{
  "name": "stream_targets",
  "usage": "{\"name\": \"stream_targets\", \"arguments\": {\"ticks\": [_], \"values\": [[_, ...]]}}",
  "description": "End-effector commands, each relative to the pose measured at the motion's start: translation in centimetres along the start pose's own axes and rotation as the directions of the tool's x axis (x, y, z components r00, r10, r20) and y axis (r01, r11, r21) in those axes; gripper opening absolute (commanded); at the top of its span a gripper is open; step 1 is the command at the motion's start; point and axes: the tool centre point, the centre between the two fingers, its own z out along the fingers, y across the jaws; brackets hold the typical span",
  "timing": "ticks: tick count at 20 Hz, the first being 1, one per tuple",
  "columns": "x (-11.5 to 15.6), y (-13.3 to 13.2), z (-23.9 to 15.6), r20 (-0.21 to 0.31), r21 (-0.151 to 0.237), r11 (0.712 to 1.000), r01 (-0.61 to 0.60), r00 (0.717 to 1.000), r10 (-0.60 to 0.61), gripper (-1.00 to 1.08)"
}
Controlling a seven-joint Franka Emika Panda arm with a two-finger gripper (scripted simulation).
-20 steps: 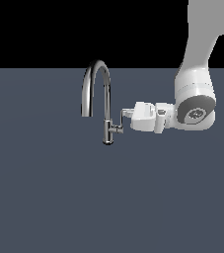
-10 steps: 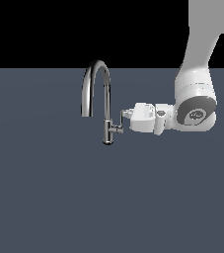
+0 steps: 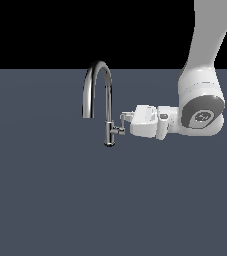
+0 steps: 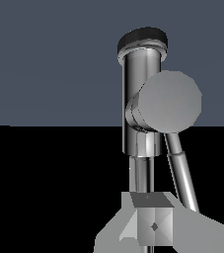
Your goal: Turn on the faucet by rotating a designated handle.
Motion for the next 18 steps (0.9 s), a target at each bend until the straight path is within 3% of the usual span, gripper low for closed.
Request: {"name": "stream_targets", "arguments": {"ticks": [1, 4, 18], "values": [[-0.6, 1.0, 0.0, 0.006, -0.007, 1.000, 0.000, 1.000, 0.000, -1.00], [-0.3, 0.8, 0.3, 0.003, -0.005, 1.000, 0.000, 1.000, 0.000, -1.00], [1.9, 6.1, -0.1, 0.006, -0.007, 1.000, 0.000, 1.000, 0.000, -1.00]]}}
